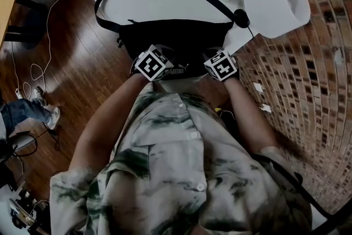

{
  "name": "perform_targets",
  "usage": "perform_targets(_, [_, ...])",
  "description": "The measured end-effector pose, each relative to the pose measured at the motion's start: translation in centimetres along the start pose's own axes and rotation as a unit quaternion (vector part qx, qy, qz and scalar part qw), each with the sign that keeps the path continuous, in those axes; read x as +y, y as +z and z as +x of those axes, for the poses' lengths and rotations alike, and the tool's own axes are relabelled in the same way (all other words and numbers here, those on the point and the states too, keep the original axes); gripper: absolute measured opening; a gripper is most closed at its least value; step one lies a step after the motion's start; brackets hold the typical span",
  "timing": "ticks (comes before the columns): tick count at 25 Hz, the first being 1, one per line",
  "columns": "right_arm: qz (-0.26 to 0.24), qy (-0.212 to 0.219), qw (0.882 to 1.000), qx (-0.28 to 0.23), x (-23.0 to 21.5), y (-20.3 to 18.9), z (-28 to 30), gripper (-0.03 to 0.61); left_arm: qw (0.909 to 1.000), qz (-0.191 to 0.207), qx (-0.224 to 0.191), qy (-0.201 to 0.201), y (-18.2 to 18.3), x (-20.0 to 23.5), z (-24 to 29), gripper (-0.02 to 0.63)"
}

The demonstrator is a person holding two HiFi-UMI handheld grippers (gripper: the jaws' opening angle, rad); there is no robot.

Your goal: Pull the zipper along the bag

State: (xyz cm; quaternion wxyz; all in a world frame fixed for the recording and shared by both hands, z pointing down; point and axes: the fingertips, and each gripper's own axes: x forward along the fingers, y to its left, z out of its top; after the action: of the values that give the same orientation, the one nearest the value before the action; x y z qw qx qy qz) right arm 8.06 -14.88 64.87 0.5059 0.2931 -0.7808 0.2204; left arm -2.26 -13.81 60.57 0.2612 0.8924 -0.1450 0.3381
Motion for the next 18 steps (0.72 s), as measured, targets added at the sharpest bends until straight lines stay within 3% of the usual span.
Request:
perform_targets(4, [-0.009, 0.005, 1.0, 0.004, 0.1, 0.4, -1.0, 0.0, 1.0, 0.006, 0.0, 0.0, 0.2, -0.1, 0.2, 0.025])
perform_targets(11, [-0.016, -0.001, 0.999, -0.042, -0.7, 4.2, -1.8, 0.0, 0.9996, 0.019, 0.018, 0.01, 0.1, -0.4, 0.8, 0.025])
perform_targets(18, [0.053, 0.041, 0.998, -0.015, -1.8, 3.8, 1.2, 0.002, 0.9989, 0.024, 0.03, 0.026, 0.2, -0.4, 1.6, 0.025])
